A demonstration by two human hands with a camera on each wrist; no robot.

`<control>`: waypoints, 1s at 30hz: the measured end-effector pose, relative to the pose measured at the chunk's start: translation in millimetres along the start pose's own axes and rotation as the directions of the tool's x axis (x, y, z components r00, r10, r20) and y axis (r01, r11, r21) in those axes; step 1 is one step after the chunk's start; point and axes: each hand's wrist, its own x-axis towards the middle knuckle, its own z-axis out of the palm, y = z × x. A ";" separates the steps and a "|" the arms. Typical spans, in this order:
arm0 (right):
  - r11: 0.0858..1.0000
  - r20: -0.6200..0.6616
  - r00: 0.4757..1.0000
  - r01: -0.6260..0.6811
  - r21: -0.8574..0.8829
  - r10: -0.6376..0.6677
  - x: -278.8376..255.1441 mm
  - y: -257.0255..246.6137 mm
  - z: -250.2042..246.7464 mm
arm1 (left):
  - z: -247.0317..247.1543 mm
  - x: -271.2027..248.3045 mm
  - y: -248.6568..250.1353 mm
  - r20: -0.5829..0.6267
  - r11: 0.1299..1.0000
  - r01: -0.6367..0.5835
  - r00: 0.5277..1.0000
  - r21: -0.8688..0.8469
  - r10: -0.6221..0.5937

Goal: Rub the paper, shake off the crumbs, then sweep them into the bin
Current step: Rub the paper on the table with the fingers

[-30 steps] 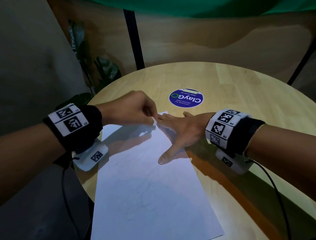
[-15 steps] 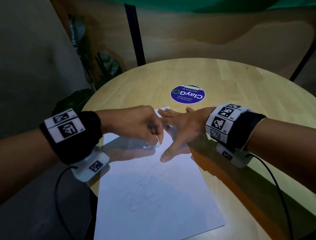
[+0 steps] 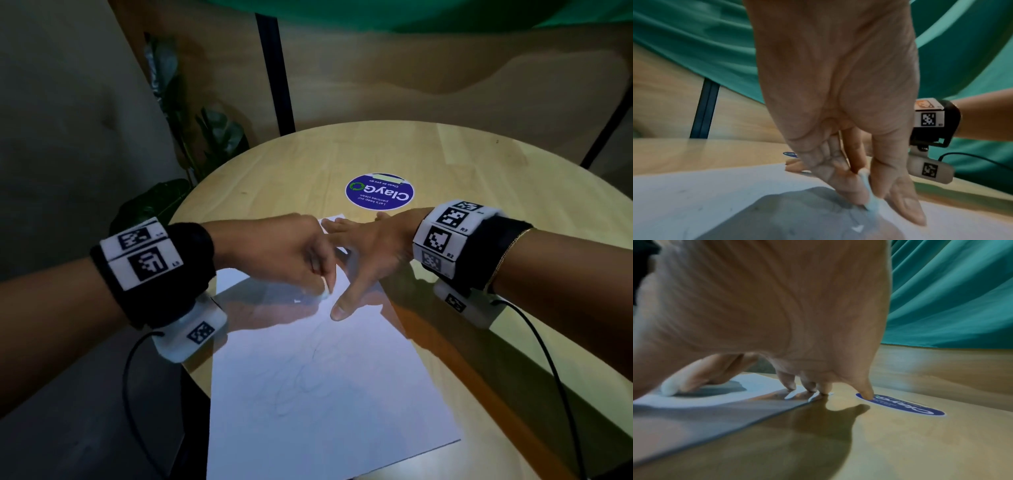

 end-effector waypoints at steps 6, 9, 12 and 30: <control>0.998 -0.024 0.999 0.023 -0.052 -0.024 -8.7 -5.4 -19.7 | -20.4 7.8 -25.1 -0.251 0.997 0.066 0.965 -0.049 -0.077; 0.999 -0.046 0.999 0.023 0.041 -0.021 -5.5 1.7 -12.2 | -10.0 10.8 -26.6 -0.266 0.997 0.068 0.961 -0.048 -0.078; 0.998 -0.042 0.999 0.037 0.058 -0.035 -0.5 6.2 3.6 | -3.8 6.6 -16.4 -0.104 0.993 0.005 0.994 -0.121 -0.018; 0.993 -0.060 0.998 -0.002 0.114 0.009 -12.8 3.3 18.9 | -3.4 19.6 -4.0 0.022 1.000 0.000 1.000 -0.009 0.001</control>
